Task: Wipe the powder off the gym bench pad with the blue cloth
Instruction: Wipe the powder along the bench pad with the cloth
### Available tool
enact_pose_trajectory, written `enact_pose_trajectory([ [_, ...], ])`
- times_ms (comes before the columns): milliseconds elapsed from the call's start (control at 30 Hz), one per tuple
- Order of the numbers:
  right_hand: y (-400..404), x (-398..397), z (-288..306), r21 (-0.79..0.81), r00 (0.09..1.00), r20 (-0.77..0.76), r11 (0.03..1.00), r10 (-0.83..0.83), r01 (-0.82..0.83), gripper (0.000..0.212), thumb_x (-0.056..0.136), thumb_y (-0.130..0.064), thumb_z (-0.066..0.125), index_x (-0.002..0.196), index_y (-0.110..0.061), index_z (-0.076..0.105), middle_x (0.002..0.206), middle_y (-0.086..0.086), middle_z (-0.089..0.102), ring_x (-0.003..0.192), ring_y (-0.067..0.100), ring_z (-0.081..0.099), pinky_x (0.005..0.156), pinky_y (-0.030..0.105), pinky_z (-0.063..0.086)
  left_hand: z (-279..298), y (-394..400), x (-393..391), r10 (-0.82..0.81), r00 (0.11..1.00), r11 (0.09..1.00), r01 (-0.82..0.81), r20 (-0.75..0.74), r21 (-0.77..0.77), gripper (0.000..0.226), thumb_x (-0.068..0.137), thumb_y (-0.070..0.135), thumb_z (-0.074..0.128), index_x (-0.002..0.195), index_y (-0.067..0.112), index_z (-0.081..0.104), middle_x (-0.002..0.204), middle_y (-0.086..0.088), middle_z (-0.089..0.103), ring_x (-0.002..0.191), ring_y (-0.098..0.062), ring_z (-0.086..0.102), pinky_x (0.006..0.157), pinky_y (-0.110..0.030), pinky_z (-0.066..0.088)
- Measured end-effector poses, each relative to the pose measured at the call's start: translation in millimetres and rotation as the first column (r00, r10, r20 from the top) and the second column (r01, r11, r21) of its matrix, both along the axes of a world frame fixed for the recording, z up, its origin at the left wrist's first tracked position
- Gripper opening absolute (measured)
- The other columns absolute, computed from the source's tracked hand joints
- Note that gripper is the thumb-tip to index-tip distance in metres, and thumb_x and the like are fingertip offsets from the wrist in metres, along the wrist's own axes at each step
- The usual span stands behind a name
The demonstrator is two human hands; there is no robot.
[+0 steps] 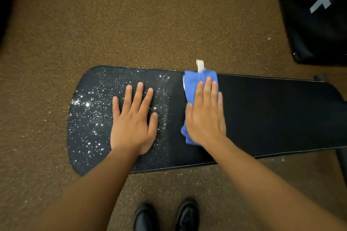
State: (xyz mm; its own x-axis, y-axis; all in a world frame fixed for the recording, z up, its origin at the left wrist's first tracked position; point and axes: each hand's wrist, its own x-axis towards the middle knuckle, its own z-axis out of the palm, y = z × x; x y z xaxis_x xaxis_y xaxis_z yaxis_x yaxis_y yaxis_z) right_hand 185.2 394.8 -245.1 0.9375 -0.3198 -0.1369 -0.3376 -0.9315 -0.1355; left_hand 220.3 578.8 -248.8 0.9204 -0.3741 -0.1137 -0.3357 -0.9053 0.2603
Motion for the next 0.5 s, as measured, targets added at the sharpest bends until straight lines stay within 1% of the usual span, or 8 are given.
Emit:
enact_pose_trajectory([
  [67,15.4,26.7,0.5,0.043,0.999,-0.009,0.998,-0.042,0.042,0.067,0.100,-0.035,0.025,0.153,0.000,0.005,0.162,0.021,-0.003,0.150,0.034,-0.005,0.121,0.048,0.002,0.2,-0.9,0.0,0.002,1.000,1.000,-0.002,0.003,0.000,0.063,0.097,0.048,0.019,0.157,0.026,0.014,0.165,0.003,0.001,0.151,-0.020,-0.008,0.120,-0.051,-0.004],
  [133,35.8,21.6,2.8,0.045,1.000,0.001,0.999,0.029,-0.029,0.066,0.101,-0.035,0.023,0.153,-0.001,0.002,0.162,0.020,-0.006,0.149,0.033,-0.009,0.121,0.048,0.000,0.2,-1.1,0.5,0.001,1.000,1.000,-0.001,-0.001,-0.001,0.064,0.097,0.047,0.020,0.157,0.025,0.014,0.165,0.002,0.001,0.151,-0.020,-0.007,0.120,-0.051,-0.004],
  [233,50.8,-35.1,6.5,0.028,0.969,-0.001,0.968,0.248,-0.248,0.065,0.100,-0.035,0.021,0.153,0.000,0.011,0.161,0.021,0.002,0.150,0.034,0.000,0.121,0.050,0.009,0.5,-1.0,1.7,-0.004,1.000,1.000,0.004,-0.011,-0.007,0.064,0.096,0.046,0.019,0.157,0.025,0.014,0.165,0.003,0.000,0.151,-0.020,-0.009,0.120,-0.052,-0.003],
  [300,39.0,-65.7,5.1,0.033,0.954,-0.026,0.954,0.300,-0.299,0.065,0.098,-0.035,0.024,0.153,-0.001,0.018,0.161,0.019,0.009,0.149,0.034,0.007,0.118,0.051,0.017,0.9,-0.3,2.0,-0.005,1.000,1.000,0.005,-0.007,-0.010,0.064,0.097,0.046,0.020,0.157,0.024,0.015,0.165,0.002,0.001,0.151,-0.020,-0.008,0.120,-0.053,-0.001],
  [367,18.9,-59.5,1.1,0.012,0.974,-0.030,0.975,0.223,-0.223,0.065,0.096,-0.034,0.025,0.151,0.000,0.022,0.160,0.020,0.014,0.149,0.034,0.012,0.117,0.053,0.022,1.0,0.2,1.3,-0.005,1.000,1.000,0.005,-0.005,-0.002,0.063,0.098,0.047,0.020,0.157,0.025,0.014,0.165,0.002,0.001,0.151,-0.020,-0.008,0.120,-0.053,-0.001],
  [400,13.2,-44.2,0.7,0.000,0.988,-0.024,0.988,0.154,-0.154,0.065,0.096,-0.034,0.024,0.151,0.001,0.021,0.160,0.021,0.014,0.149,0.035,0.012,0.118,0.053,0.022,0.4,0.4,0.8,-0.005,1.000,1.000,0.005,-0.007,0.002,0.063,0.098,0.048,0.020,0.157,0.025,0.013,0.165,0.003,0.000,0.151,-0.020,-0.009,0.120,-0.053,-0.001],
  [467,12.5,2.1,1.2,0.002,1.000,-0.013,1.000,0.026,-0.026,0.065,0.098,-0.034,0.023,0.152,0.001,0.013,0.161,0.021,0.007,0.150,0.034,0.004,0.120,0.051,0.013,-0.5,0.5,0.5,-0.002,1.000,1.000,0.002,-0.006,-0.001,0.063,0.098,0.047,0.020,0.157,0.026,0.013,0.165,0.003,0.000,0.151,-0.020,-0.009,0.120,-0.053,-0.001],
  [500,18.0,25.1,1.9,0.033,1.000,-0.023,0.999,0.002,-0.001,0.065,0.099,-0.033,0.024,0.153,-0.001,0.007,0.162,0.019,0.001,0.150,0.032,-0.002,0.121,0.049,0.006,-0.8,0.4,0.5,-0.001,1.000,1.000,0.001,-0.003,-0.002,0.063,0.098,0.047,0.021,0.157,0.025,0.014,0.165,0.002,0.001,0.151,-0.020,-0.008,0.120,-0.053,-0.001],
])
